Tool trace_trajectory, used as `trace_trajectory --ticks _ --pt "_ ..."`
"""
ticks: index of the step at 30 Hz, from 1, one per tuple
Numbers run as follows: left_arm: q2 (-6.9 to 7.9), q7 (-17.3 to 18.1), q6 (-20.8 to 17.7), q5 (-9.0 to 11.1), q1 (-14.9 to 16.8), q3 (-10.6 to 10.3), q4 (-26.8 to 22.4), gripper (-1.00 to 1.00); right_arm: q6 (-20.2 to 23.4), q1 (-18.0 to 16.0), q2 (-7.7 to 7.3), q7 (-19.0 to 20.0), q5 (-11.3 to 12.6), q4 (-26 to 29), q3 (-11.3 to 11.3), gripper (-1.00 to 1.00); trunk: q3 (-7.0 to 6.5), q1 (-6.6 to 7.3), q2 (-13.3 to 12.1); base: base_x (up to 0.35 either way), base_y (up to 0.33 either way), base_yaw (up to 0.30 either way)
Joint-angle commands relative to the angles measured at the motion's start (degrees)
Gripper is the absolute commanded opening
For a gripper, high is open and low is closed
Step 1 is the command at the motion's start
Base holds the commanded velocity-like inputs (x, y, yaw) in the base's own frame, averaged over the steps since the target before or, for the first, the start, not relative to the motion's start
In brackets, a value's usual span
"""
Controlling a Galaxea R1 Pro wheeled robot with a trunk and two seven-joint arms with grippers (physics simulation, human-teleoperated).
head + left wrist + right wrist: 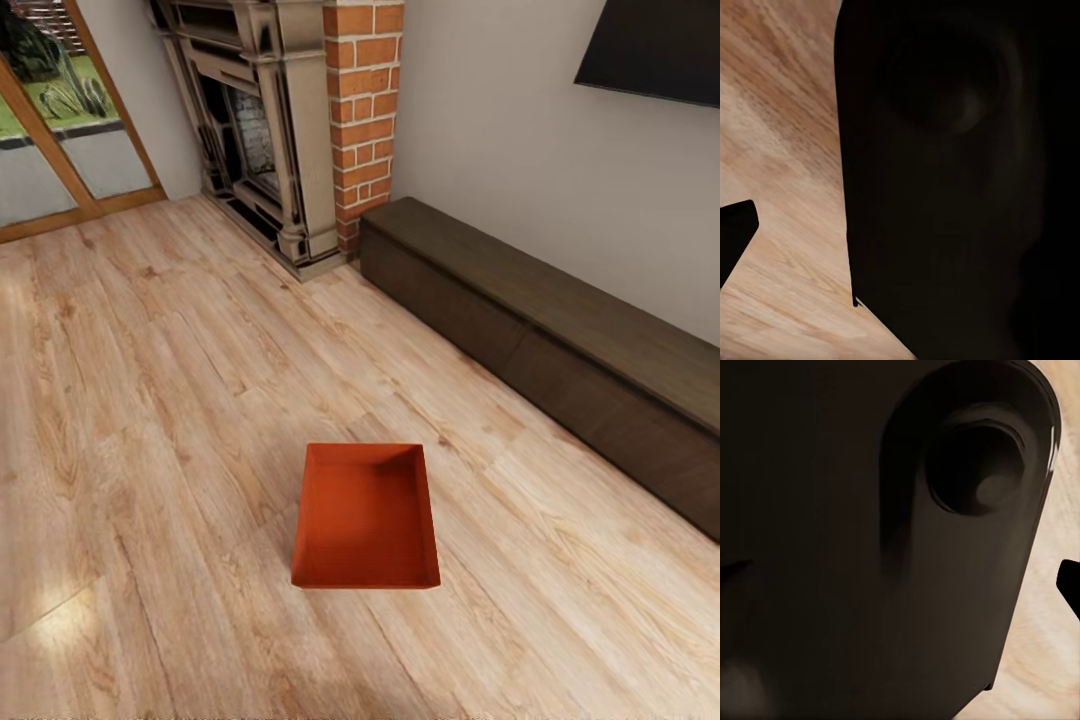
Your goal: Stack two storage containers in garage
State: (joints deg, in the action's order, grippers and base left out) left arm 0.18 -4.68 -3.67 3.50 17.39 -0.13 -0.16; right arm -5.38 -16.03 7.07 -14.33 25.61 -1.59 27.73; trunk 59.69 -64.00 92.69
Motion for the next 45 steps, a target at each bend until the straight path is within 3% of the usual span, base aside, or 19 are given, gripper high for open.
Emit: trace_trajectory --ticks 1,32,45 --pt "0.00 -0.11 -0.20 0.36 0.03 -0.05 -0.02 1.00 -0.33 -0.05 0.05 -0.05 0.59 -0.17 0.48 1.00 0.12 0.00 0.01 0.000 0.000 0.000" --pt "0.00 -0.08 -0.20 0.36 0.01 -0.05 -0.02 1.00 -0.33 -0.05 0.05 -0.05 0.59 -0.17 0.47 1.00 2.94 0.00 0.01 0.000 0.000 0.000" --pt "0.00 -0.07 -0.20 0.36 0.02 -0.05 -0.02 1.00 -0.34 -0.05 0.05 -0.08 0.53 -0.17 0.46 1.00 3.08 0.00 0.01 0.000 0.000 0.000"
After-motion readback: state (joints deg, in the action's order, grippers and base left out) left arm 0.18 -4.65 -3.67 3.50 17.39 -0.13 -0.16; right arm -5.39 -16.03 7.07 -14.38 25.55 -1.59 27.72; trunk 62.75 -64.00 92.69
